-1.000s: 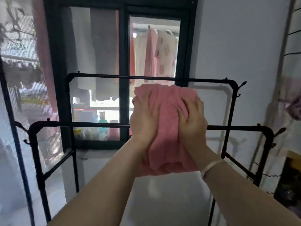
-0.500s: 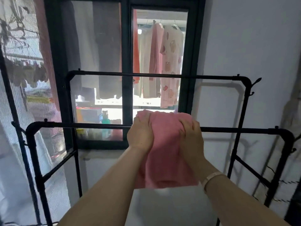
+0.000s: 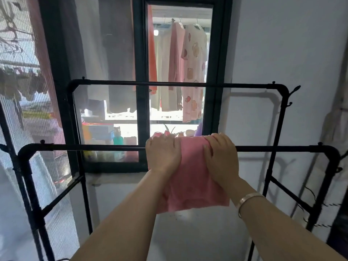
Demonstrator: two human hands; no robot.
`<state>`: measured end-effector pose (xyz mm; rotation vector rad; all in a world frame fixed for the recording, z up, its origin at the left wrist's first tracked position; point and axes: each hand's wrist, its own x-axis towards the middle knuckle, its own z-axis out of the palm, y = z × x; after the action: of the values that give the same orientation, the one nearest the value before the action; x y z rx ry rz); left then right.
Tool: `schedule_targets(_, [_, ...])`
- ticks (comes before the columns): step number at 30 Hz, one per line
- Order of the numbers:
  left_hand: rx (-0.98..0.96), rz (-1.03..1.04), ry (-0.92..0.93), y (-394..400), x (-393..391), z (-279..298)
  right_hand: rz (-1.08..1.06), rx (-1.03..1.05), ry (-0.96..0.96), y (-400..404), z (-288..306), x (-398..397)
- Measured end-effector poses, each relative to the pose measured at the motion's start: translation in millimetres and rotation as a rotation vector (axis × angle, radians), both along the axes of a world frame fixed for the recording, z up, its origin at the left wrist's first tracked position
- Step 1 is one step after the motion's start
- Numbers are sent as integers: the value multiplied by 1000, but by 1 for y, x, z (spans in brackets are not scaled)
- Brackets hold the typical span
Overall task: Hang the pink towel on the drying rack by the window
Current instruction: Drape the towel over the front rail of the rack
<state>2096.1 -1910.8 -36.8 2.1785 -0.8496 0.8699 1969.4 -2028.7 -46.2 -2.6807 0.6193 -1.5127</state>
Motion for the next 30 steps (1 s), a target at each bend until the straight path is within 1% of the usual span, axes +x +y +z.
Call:
schedule_targets(4, [54, -18, -29, 7, 1, -5, -24, -33, 17, 0, -5, 6])
schedule_targets(9, [70, 7, 28, 8, -2, -9, -41, -73, 68, -1, -6, 3])
schedule_targets(12, [85, 7, 81, 7, -9, -24, -39, -78, 119, -2, -4, -6])
schedule_targets(15, [29, 2, 158, 8, -18, -43, -85, 18, 229, 1, -3, -13])
schedule_targets(17, [9, 10, 180, 10, -25, -52, -110, 103, 261, 7, -10, -16])
schedule_targets(19, [13, 21, 205, 11, -32, -60, -95, 152, 253, 14, -21, -22])
schedule_targets(21, [16, 21, 233, 12, -40, -68, -87, 160, 241, 22, -33, -27])
schedule_targets(26, [17, -15, 312, 17, -63, -95, -91, 237, 194, 36, -53, -36])
schedule_targets(28, [-25, -36, 393, 20, -71, -102, -57, 281, 188, 40, -61, -42])
schedule_targets(30, [-177, -74, 573, 23, -76, -103, -35, 349, 169, 44, -66, -48])
